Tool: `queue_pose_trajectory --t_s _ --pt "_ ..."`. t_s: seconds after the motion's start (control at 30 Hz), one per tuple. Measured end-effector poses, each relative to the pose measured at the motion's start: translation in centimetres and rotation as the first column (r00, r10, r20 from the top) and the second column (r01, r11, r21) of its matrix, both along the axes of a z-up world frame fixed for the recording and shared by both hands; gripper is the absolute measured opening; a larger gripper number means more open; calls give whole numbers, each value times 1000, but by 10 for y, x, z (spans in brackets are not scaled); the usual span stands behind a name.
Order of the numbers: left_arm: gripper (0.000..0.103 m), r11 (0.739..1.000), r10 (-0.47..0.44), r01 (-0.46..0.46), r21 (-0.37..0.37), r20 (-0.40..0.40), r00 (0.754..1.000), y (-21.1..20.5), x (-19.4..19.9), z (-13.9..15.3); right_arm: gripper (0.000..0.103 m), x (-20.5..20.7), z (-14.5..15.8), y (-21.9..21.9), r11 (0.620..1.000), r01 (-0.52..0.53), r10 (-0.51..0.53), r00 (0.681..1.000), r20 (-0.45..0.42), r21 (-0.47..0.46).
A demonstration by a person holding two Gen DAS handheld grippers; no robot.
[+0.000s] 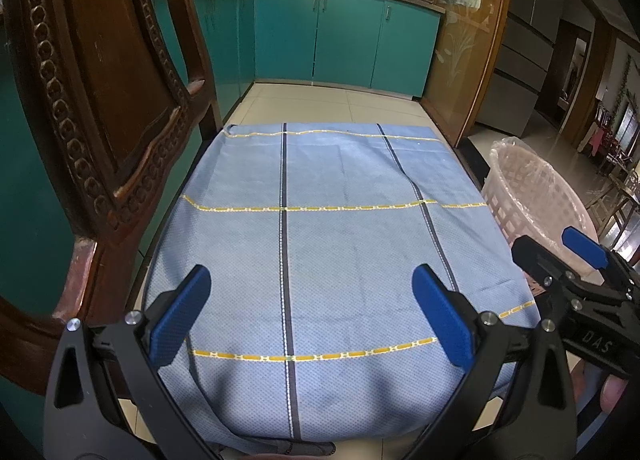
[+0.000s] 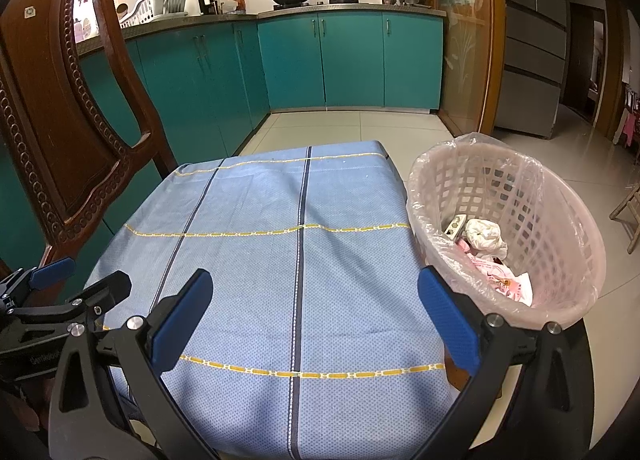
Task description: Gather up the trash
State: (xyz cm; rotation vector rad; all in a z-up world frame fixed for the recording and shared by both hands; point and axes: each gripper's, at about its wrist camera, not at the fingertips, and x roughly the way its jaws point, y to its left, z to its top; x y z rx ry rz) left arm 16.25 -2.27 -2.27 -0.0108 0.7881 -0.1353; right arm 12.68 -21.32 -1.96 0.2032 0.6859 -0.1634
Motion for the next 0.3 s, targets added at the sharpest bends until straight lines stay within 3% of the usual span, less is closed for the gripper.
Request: queue_pose_trajectory --t_s 0.3 --pt "100 1000 18 -18 2 -21 1000 3 4 -4 100 -6 7 -10 999 -9 8 1000 17 31"
